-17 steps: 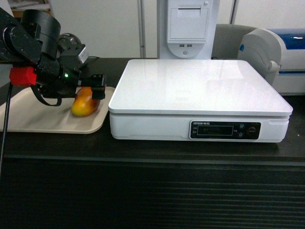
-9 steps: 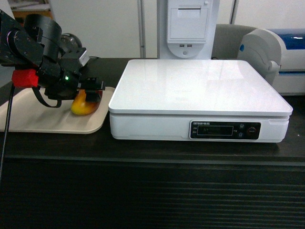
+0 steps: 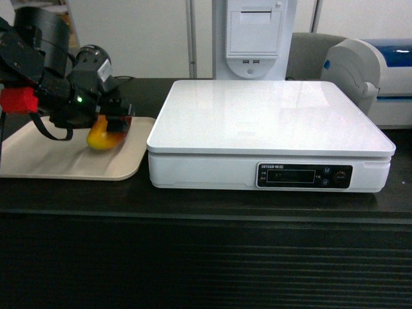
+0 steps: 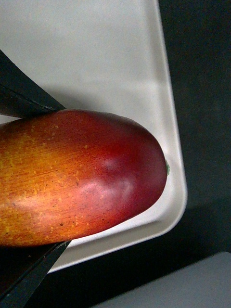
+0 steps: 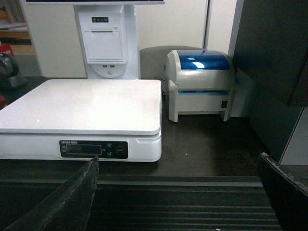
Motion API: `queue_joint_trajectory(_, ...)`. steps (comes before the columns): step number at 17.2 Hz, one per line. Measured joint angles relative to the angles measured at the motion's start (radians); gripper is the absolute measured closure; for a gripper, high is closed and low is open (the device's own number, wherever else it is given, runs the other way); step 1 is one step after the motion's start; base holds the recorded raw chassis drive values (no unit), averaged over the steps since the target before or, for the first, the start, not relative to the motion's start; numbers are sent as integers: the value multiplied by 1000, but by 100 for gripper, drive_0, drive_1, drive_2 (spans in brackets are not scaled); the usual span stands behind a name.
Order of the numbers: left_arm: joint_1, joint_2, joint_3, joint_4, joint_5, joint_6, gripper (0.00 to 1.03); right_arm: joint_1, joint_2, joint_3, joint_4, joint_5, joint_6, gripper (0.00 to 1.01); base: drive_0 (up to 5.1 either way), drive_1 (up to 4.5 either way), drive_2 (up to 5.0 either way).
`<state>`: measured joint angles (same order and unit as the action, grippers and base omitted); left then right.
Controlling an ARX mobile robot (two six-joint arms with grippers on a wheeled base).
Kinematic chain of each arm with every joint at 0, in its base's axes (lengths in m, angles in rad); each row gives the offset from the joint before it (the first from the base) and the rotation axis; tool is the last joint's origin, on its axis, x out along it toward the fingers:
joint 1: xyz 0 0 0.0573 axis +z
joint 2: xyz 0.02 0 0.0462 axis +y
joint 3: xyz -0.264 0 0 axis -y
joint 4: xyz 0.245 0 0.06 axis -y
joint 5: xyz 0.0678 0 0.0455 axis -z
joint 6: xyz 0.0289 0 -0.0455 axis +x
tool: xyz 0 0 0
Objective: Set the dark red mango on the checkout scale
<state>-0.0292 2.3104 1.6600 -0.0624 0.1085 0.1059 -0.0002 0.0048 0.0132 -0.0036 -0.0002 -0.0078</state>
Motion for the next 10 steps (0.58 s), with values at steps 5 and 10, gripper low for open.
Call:
queue_joint_trajectory(5, -16, -322, -269, 199, 0, -53, 41, 0, 0, 0, 0, 0, 0, 3, 0, 0, 0)
queue_joint_trajectory(10, -132, -491, -504, 306, 4, -155, 41, 0, 0, 0, 0, 0, 0, 3, 0, 0, 0)
